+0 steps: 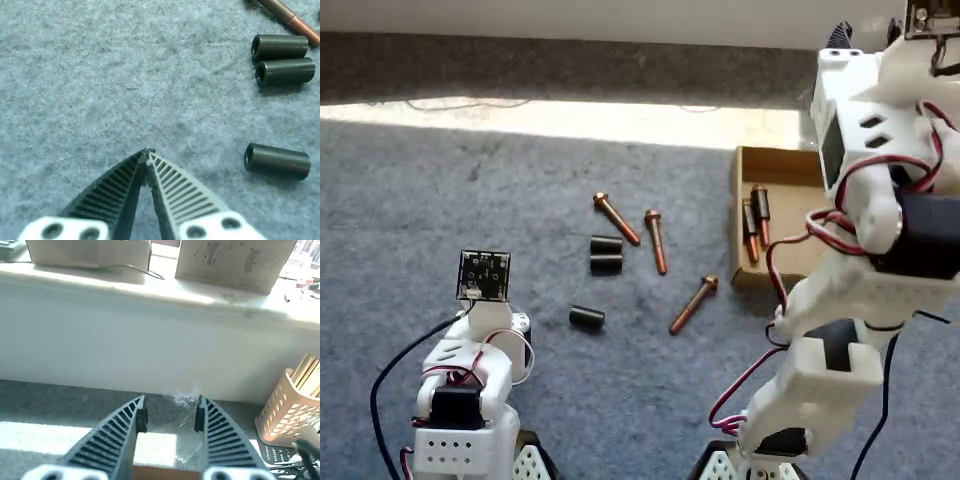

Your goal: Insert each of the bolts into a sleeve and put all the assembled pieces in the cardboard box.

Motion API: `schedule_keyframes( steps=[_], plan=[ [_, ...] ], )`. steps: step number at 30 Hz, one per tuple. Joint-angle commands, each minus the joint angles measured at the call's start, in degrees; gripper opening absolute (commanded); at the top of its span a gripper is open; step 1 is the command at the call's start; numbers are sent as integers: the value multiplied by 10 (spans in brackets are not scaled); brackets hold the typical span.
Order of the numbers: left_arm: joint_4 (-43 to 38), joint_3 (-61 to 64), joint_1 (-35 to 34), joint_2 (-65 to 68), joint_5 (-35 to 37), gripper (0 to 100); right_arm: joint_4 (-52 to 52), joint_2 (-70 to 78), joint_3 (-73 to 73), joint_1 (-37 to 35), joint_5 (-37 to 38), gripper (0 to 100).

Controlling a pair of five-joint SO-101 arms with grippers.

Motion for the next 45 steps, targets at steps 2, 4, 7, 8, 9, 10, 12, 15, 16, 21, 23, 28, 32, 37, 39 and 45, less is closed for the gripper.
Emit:
schedule_keyframes(
  steps=[2, 4, 7, 8, 9, 10, 12, 15, 16, 21, 23, 28, 32, 37, 39, 45],
  plan=[
    [-3, 13, -5, -1, -4, 7, 11, -73, -41, -5, 1, 141],
    [-3, 13, -5, -1, -4, 7, 11, -95, -41, -5, 1, 141],
    [-3, 13, -5, -1, -4, 7, 11, -127, -24, -5, 1, 141],
    [-3, 13, -5, -1, -4, 7, 11, -140, -5, -5, 1, 141],
    [-3, 13, -5, -1, -4, 7, 11, -153, 23, -6, 1, 141],
    [-3, 13, -5, -1, -4, 7, 11, -169, 58, -7, 1, 141],
    [-3, 13, -5, -1, -4, 7, 10, -203, 134, -7, 0, 141],
    [-3, 13, -5, -1, -4, 7, 9, -255, 244, -7, 0, 141],
    [-3, 13, -5, -1, -4, 7, 8, -272, 276, -7, 0, 141],
    [-3, 13, -5, -1, -4, 7, 7, -337, 406, -8, 0, 141],
    [-3, 13, -5, -1, -4, 7, 7, -355, 451, -22, 0, 141],
    [-3, 13, -5, -1, -4, 7, 7, -388, 572, -109, 2, 141],
    [-2, 13, -5, -1, -4, 7, 7, -402, 645, -167, 3, 141],
    [-2, 13, -5, -1, -4, 7, 7, -399, 724, -210, 3, 141],
    [-2, 13, -5, -1, -4, 7, -5, -398, 760, -227, 3, 141],
    [-1, 13, -5, -1, -4, 7, -95, -403, 902, -295, 4, 141]
  ],
)
